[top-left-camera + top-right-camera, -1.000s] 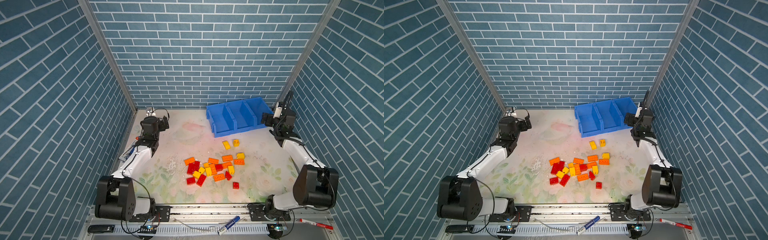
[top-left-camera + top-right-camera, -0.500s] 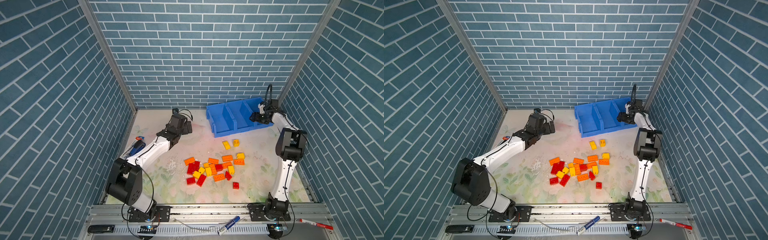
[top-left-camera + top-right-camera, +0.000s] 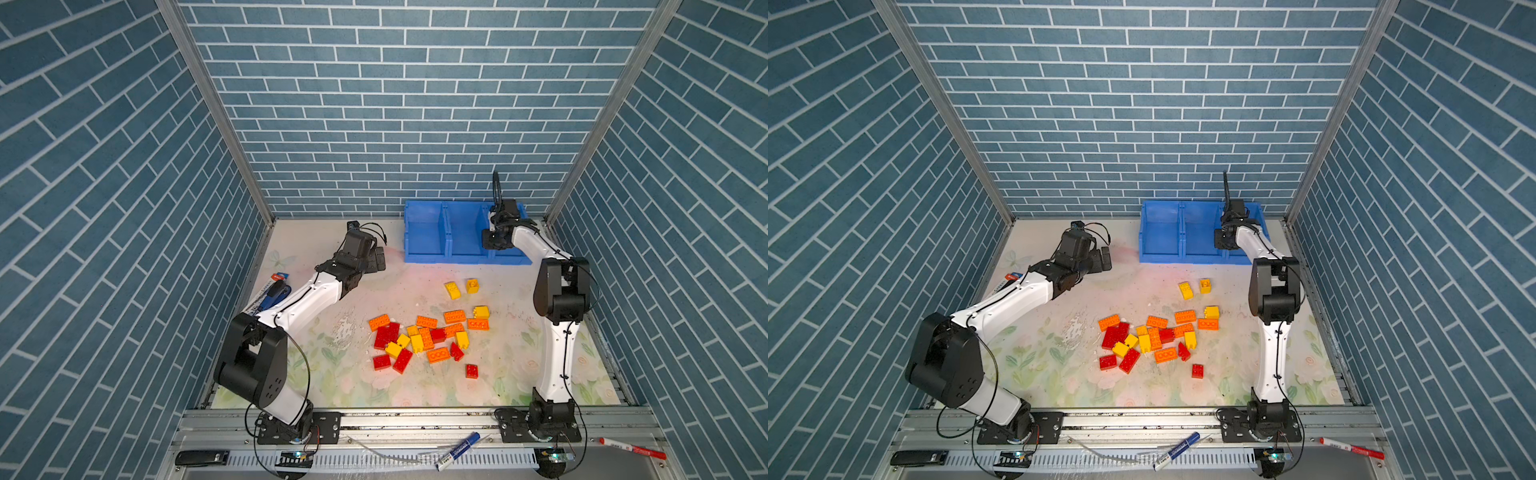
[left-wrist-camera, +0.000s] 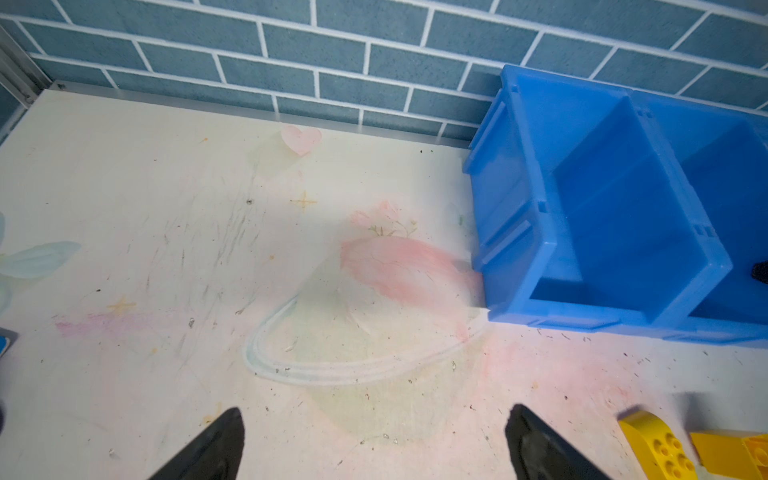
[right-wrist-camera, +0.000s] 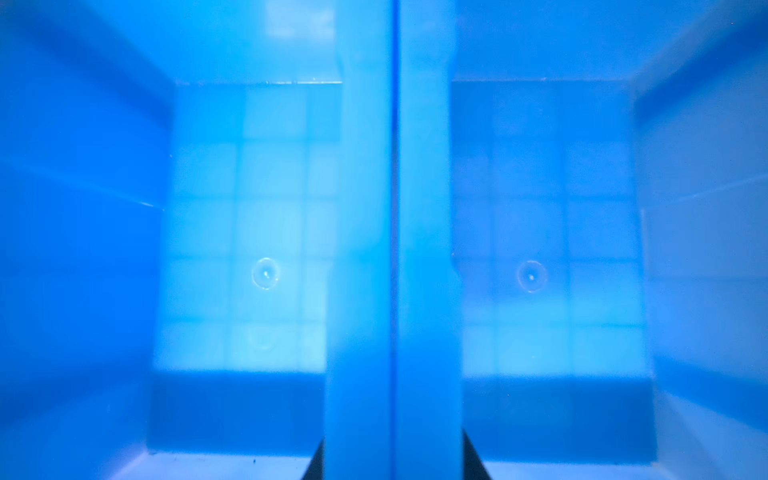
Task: Sort the legos into containers by color
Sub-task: Move the container to the top-center of the table.
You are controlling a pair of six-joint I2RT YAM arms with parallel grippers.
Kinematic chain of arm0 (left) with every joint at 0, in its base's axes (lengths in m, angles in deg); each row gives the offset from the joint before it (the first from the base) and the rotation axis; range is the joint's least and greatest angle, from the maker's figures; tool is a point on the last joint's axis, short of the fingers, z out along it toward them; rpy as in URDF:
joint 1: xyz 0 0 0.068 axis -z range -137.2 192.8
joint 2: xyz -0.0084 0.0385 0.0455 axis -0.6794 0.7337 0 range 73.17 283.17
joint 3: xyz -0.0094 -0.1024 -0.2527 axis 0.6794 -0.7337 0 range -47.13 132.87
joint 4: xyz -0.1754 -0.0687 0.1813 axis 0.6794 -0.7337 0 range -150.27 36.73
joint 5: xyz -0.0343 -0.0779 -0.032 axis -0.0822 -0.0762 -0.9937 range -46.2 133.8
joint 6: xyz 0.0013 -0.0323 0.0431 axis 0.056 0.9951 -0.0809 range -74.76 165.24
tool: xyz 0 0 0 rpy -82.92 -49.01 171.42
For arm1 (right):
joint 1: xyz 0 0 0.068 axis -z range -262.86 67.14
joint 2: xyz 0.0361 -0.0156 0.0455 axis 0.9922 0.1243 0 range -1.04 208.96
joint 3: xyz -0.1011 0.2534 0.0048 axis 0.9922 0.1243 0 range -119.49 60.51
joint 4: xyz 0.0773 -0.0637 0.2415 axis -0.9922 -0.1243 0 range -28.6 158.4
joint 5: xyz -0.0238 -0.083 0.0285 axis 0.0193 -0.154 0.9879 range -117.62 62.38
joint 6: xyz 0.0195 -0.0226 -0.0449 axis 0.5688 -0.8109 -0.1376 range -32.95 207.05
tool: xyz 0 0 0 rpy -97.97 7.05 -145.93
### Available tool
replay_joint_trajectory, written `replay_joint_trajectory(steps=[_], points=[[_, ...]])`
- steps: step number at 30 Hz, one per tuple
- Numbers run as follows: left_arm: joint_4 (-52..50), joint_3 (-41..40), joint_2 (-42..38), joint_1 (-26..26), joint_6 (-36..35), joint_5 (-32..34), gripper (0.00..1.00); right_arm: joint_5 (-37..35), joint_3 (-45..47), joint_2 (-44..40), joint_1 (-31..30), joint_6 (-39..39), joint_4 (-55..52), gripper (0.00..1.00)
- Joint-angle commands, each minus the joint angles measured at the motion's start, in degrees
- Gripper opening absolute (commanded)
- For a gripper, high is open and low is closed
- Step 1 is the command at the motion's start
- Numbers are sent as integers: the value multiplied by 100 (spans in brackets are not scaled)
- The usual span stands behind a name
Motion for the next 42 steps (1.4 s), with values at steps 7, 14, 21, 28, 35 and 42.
replay_joint_trajectory(steps=[7, 14, 21, 28, 35, 42], points=[[-383, -193, -454, 1, -87, 868, 99, -935, 1033, -801, -1341, 908, 334, 25], [-277, -564, -821, -27, -68, 1060, 99, -2165, 1063, -901, -2125, 1772, -131, 24], [-382, -665, -930, -49, -46, 1080, 99, -2480, 1562, -1383, -2491, 2081, -133, 24], [-404, -883, -1165, -41, 100, 962, 99, -2043, 2130, -1761, -2558, 1872, -48, 24], [-470, -1093, -1343, -42, 263, 903, 99, -1772, 2279, -1752, -2555, 1597, 128, 24], [-514, -1080, -1352, -37, 261, 904, 99, -1474, 2333, -1697, -2564, 1088, 347, 25]])
